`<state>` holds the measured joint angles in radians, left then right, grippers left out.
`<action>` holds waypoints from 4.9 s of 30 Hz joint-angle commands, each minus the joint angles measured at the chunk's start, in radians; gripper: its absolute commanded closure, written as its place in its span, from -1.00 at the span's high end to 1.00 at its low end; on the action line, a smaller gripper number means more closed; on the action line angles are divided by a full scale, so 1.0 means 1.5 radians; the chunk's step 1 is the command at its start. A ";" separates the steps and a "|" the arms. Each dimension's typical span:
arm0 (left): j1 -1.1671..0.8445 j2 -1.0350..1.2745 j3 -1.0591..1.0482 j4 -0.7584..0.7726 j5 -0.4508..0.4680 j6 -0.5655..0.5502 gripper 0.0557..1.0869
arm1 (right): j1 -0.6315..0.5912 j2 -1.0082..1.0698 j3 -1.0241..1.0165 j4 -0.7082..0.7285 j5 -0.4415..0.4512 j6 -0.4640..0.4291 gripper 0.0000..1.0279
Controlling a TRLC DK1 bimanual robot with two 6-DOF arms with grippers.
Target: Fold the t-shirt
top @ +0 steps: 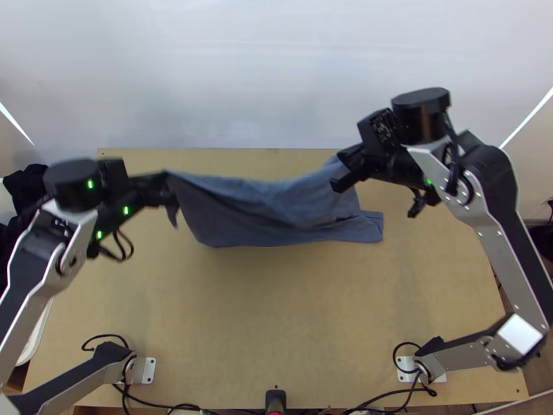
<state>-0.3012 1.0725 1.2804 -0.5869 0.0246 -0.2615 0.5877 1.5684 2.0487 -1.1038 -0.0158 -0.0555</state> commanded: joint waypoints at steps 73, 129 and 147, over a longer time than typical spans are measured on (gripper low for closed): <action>-0.387 0.019 -0.551 0.319 -0.225 0.427 0.40 | -0.152 -0.053 -0.390 0.224 -0.003 0.006 -0.95; -0.051 0.271 0.080 0.058 -0.214 0.176 -0.93 | -0.253 0.027 -0.231 0.188 -0.039 0.008 -0.95; 0.080 0.431 0.535 -0.012 -0.210 0.098 -0.93 | -0.267 0.188 0.201 0.205 -0.003 -0.086 -0.95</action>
<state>-0.2428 1.6684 1.8801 -0.5900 -0.2897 -0.0826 0.1818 1.8267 2.2208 -0.8642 -0.0444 -0.1188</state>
